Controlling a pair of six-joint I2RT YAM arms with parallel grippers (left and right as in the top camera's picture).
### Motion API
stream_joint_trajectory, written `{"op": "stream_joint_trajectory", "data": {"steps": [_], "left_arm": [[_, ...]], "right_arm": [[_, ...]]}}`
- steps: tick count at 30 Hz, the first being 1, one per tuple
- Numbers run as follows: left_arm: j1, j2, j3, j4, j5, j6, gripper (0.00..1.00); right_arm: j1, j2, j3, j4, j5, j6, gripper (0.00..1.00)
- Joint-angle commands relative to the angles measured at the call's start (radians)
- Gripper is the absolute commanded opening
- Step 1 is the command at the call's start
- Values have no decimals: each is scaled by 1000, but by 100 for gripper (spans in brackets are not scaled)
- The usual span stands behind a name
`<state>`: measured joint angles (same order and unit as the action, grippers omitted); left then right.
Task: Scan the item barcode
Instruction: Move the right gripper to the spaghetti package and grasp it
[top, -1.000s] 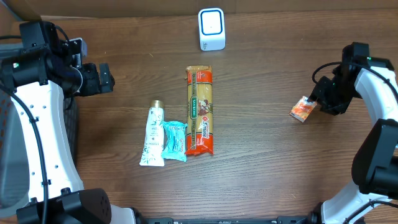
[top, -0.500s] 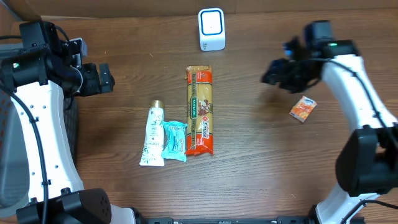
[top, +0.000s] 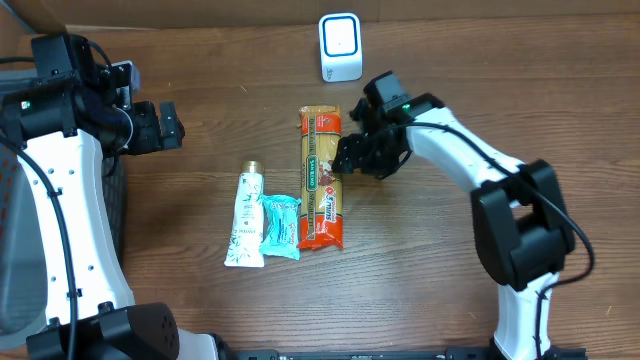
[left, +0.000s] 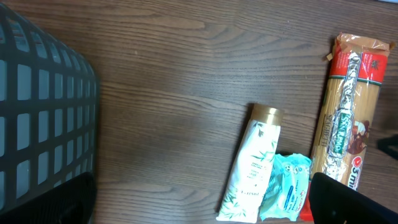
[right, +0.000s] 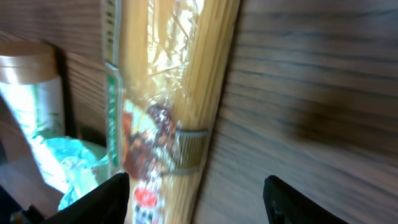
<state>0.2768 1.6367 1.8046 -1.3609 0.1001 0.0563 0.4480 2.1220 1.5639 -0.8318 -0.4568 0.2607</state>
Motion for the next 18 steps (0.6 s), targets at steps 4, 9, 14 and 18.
{"op": "stream_joint_trajectory", "data": {"steps": [4, 9, 14, 18], "left_arm": [[-2, -4, 13, 4, 1, 15, 100], [-2, -4, 13, 4, 1, 15, 100], [-2, -4, 13, 4, 1, 15, 100], [-2, -4, 13, 4, 1, 15, 100]], "right_arm": [[-2, 72, -6, 53, -99, 48, 69], [-2, 126, -6, 72, -151, 58, 58], [-2, 145, -6, 94, -198, 58, 21], [-4, 145, -5, 81, -200, 58, 4]]}}
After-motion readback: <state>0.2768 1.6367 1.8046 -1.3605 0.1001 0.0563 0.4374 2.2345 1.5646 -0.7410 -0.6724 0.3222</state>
